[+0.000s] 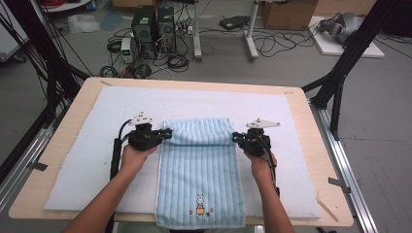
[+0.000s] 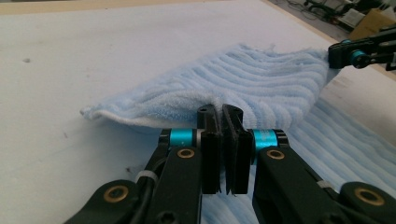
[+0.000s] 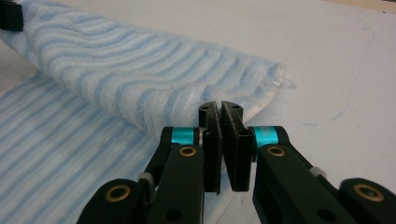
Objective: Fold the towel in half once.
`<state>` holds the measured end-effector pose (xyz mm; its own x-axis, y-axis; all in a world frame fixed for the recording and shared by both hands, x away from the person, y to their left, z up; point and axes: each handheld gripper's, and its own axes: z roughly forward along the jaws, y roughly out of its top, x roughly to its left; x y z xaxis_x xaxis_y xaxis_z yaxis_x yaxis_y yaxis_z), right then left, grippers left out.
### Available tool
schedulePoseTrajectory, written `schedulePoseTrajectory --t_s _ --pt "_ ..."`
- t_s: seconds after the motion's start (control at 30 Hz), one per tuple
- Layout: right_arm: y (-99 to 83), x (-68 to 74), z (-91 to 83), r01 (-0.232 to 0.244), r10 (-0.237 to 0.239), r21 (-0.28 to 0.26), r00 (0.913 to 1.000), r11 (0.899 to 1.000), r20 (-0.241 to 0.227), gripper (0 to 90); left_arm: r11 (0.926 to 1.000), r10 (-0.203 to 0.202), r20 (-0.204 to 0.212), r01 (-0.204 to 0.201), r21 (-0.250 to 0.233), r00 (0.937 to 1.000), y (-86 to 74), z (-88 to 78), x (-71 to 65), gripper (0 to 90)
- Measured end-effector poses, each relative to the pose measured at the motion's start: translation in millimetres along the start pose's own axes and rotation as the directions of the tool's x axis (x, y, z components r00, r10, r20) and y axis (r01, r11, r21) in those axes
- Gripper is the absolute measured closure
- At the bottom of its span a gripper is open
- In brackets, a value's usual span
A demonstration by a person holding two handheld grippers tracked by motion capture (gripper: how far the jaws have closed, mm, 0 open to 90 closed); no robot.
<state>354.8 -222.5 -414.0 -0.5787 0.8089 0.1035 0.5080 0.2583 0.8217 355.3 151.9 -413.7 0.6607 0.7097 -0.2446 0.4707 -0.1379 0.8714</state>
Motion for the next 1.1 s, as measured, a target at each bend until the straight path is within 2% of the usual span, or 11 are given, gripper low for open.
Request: schedulePoseTrajectory --t_s 0.17,0.37,0.5,0.63,0.73,0.83,0.87,0.93,1.0,1.1 --pt "-13.7 12.5 -16.4 0.014 -0.015 -0.019 0.9997 1.000 -0.021 86.5 1.0000 0.006 0.028 -0.006 -0.002 0.9996 -9.2 -9.1 -7.5 85.9" --pt "-24.8 24.5 -26.8 0.038 -0.038 -0.007 0.9987 0.999 -0.035 86.4 1.0000 0.007 0.051 -0.007 0.005 0.9987 -22.5 -15.4 -13.8 85.9" --pt "-34.0 27.2 -28.8 0.027 -0.027 -0.006 0.9983 1.000 -0.051 86.4 1.0000 0.000 0.056 0.000 0.007 0.9984 -31.6 -18.4 -14.9 85.8" --pt "-36.5 29.2 -28.6 0.024 -0.023 0.005 0.9978 1.000 -0.062 86.2 0.9995 0.003 0.056 -0.005 0.031 0.9984 -38.8 -19.6 -14.3 85.8" --pt "-40.1 30.7 -26.2 0.034 -0.032 0.028 0.9974 0.999 -0.064 85.9 0.9989 0.003 0.058 -0.006 0.046 0.9983 -43.7 -20.5 -14.3 85.7" --pt "-45.2 29.3 -22.6 0.017 -0.011 0.059 0.9960 0.998 -0.089 82.5 0.9985 -0.009 0.059 0.006 0.055 0.9982 -47.6 -19.5 -12.6 84.3" --pt "-46.1 28.5 -21.7 0.016 -0.012 0.054 0.9961 0.998 -0.088 79.2 0.9982 -0.017 0.056 0.014 0.057 0.9983 -48.2 -18.7 -11.7 80.8" --pt "-45.9 28.0 -22.1 0.004 0.000 0.047 0.9966 0.999 -0.083 71.6 0.9984 -0.027 0.036 0.025 0.051 0.9990 -48.3 -17.7 -10.4 61.7" --pt "-43.9 28.5 -23.6 -0.002 0.004 0.026 0.9977 1.000 -0.067 63.9 0.9992 -0.027 0.021 0.027 0.030 0.9994 -47.5 -18.5 -9.3 50.8" --pt "-41.0 29.9 -25.5 0.003 -0.003 0.008 0.9990 1.000 -0.045 55.1 0.9996 -0.028 0.017 0.028 0.001 0.9995 -44.6 -21.6 -5.9 46.0"
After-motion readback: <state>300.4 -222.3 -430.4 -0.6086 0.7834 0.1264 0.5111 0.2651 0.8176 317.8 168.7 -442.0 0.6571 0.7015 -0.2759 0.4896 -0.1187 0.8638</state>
